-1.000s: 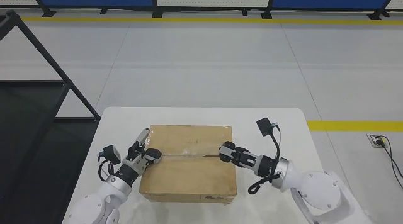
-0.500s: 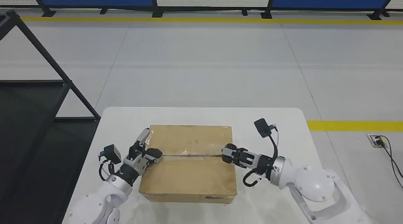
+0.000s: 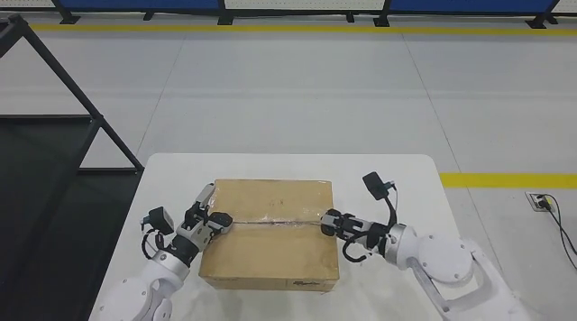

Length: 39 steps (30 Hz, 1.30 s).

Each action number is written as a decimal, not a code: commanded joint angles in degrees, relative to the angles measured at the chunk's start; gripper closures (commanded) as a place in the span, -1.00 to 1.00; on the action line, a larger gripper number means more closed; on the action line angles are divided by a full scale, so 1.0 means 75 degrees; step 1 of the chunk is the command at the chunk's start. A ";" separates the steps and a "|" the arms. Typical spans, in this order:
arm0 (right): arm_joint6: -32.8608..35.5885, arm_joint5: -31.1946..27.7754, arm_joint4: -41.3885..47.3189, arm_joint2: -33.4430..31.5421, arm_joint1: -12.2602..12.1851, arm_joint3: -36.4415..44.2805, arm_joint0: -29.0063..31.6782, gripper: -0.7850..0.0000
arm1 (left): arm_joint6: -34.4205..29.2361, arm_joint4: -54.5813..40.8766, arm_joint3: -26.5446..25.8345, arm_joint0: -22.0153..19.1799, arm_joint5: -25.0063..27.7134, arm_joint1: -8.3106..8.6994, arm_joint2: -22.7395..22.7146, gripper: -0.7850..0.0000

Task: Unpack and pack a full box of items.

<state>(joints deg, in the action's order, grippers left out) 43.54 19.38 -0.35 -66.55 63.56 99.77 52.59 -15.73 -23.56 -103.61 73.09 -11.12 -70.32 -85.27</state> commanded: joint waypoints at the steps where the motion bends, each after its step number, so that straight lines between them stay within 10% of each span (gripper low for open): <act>1: 0.0019 0.0060 0.0016 0.0022 0.0005 -0.0038 -0.0025 1.00 | 0.0000 -0.0012 -0.0049 0.0011 0.0000 0.0001 -0.0011 -1.00; 16: 0.0012 0.0236 0.0056 0.0133 0.0041 -0.0143 -0.0145 1.00 | -0.0269 0.0044 -0.0488 -0.0114 -0.0249 0.0005 0.0195 -1.00; 39: 0.0090 0.0189 0.0060 0.0165 0.0051 -0.0187 -0.0168 0.95 | -0.0084 0.0265 0.0673 -0.0995 -0.0596 -0.0086 0.0893 -1.00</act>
<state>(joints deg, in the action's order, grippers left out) 44.22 20.81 0.08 -65.35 63.93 98.52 51.41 -16.35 -21.52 -98.58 65.55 -15.61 -70.96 -78.53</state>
